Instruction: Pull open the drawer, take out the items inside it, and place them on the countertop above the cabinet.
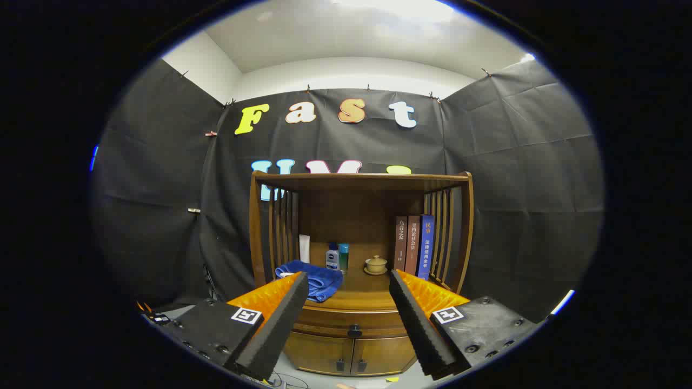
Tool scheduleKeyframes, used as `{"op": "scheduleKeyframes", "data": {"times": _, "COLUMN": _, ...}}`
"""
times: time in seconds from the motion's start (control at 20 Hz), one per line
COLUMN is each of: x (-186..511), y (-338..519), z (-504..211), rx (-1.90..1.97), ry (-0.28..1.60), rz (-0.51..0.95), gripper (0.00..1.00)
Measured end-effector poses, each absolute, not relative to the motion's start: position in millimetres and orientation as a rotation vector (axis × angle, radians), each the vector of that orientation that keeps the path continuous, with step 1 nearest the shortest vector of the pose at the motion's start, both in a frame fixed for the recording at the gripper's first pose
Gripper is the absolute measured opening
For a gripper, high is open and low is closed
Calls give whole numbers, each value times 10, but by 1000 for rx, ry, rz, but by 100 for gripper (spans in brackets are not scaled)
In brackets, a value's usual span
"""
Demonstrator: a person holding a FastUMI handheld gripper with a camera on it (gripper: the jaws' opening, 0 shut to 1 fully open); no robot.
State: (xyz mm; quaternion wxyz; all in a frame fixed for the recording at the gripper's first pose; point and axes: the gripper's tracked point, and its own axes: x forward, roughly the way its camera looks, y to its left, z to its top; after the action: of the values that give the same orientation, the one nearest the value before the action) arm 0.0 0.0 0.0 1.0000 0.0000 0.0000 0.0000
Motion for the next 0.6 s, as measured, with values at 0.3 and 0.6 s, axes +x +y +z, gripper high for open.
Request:
{"op": "scheduleKeyframes", "data": {"times": 0.3, "x": -9, "y": -25, "z": -6, "rx": -2, "ry": -2, "rz": -6, "gripper": 99}}
{"op": "scheduleKeyframes", "data": {"times": 0.6, "x": -64, "y": -21, "z": 58, "rx": -7, "ry": -13, "rz": -6, "gripper": 99}}
